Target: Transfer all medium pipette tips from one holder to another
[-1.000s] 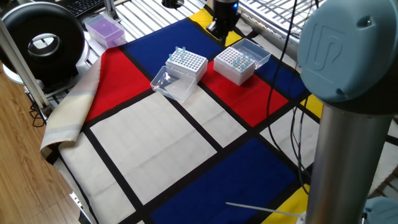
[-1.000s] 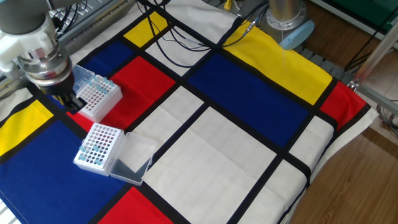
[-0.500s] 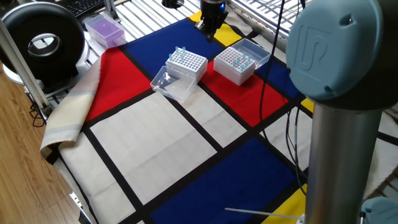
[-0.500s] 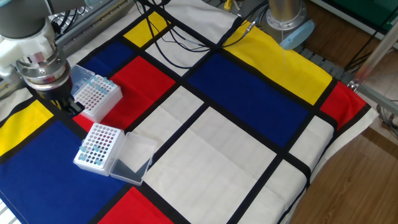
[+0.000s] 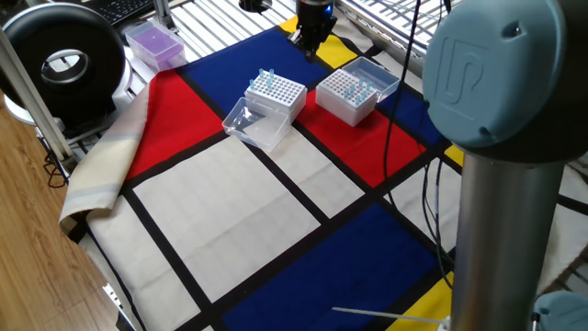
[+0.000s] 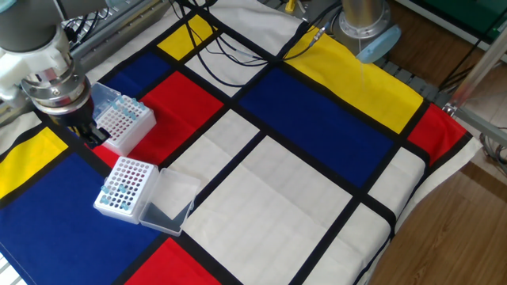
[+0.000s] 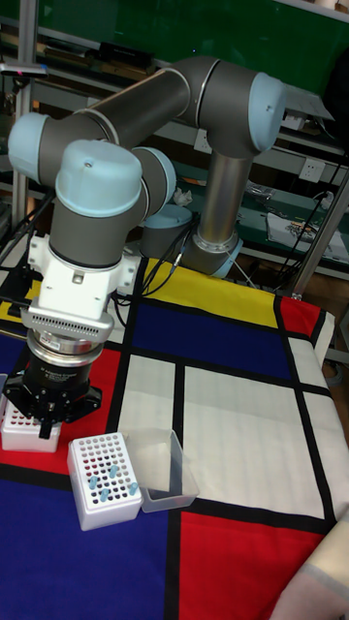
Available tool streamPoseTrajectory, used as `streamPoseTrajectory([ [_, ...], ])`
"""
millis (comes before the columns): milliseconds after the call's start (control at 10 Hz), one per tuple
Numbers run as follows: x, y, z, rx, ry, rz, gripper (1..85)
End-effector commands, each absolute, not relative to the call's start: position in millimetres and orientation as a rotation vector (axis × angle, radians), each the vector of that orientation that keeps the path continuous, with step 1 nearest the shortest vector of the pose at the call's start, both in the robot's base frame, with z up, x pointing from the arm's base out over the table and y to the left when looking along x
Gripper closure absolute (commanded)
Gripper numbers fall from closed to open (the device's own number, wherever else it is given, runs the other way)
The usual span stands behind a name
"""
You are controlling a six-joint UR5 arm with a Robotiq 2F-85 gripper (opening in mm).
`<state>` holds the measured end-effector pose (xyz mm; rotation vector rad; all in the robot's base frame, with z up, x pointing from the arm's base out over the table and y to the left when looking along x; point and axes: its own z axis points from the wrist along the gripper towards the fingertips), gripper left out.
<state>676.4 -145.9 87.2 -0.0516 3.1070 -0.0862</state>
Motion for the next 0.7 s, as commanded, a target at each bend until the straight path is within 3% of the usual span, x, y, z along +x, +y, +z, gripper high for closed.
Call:
streamPoseTrajectory([
  [0, 680.5, -138.5, 88.1, -0.048, 3.091, -0.035, 84.3],
  [200, 680.8, -126.9, 88.1, -0.084, 3.088, 0.032, 84.3],
  [500, 708.2, -107.2, 75.1, -0.243, 3.055, 0.081, 52.0],
  [600, 710.8, -92.2, 74.7, -0.196, 3.059, 0.093, 52.0],
])
